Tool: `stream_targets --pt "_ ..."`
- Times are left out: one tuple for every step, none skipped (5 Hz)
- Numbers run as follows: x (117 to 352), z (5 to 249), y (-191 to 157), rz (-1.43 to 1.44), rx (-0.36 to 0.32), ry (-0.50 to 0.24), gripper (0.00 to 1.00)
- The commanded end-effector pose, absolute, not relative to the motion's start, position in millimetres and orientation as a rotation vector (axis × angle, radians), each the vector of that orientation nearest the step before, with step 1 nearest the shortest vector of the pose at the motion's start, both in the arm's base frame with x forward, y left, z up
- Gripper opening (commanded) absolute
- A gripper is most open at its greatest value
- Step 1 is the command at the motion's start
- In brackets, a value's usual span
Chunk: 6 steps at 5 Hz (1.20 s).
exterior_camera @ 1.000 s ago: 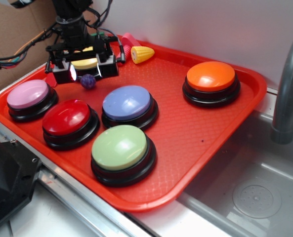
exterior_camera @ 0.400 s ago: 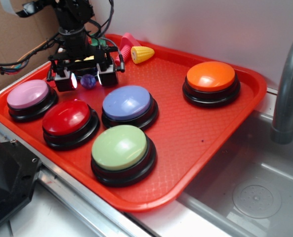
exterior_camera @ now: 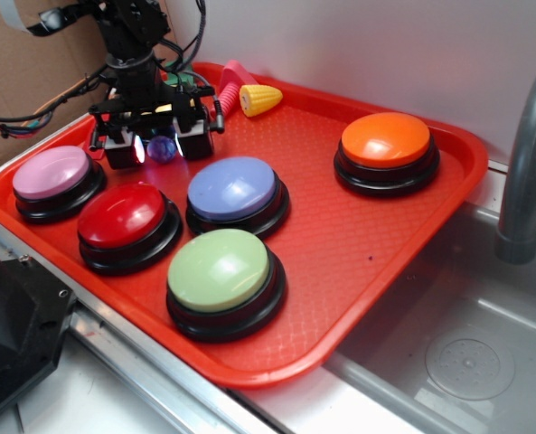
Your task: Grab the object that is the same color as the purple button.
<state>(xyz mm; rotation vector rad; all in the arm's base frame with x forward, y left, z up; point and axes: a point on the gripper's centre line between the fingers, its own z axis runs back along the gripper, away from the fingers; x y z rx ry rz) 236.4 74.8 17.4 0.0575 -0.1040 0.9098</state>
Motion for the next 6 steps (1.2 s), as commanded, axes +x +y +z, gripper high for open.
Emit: stream_targets --pt "236 38 77 0.862 0.043 -0.133 0.0" --pt "244 65 66 0.756 0.034 -0.121 0.0" --pt "258 92 46 0.604 0.053 -0.086 0.0" --pt "269 127 18 0.435 0.063 -0.071 0.0" --pt "270 141 5 0.39 0.051 -0.096 0.0" --pt "269 138 4 0.36 0.022 -0.092 0.0"
